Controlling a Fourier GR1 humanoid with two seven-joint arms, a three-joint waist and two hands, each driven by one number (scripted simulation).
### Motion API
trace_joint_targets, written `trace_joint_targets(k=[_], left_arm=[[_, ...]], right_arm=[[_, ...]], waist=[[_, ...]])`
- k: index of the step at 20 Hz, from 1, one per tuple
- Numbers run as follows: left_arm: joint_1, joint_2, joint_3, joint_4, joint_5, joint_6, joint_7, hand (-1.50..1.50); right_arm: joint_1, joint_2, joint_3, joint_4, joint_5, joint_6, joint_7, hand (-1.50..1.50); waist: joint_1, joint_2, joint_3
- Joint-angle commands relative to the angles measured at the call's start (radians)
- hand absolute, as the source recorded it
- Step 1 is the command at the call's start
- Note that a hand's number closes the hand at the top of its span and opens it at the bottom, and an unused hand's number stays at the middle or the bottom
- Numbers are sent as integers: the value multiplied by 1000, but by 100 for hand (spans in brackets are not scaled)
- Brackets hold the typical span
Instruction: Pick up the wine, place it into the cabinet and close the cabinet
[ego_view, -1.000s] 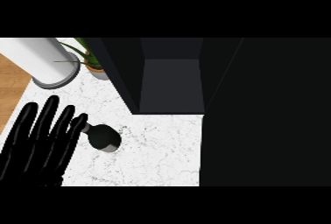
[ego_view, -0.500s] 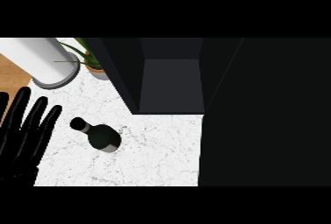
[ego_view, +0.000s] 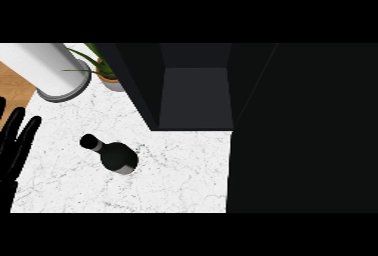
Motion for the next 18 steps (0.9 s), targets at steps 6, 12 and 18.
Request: trace_joint_targets(k=[6,12,18], left_arm=[[-16,42,191,103,259,-94,0,-150],[86,9,163,235,259,-238,-131,-150],[12,12,164,370,240,-254,-163,-150]], right_arm=[[-28,16,17,-132,-38,-49,117,-150],[24,13,1,-145,-37,1,60,-150],[-4,35,44,-155,-16,-36,106,-150]], waist=[[3,1,0],[-2,1,0],[-4,2,0]])
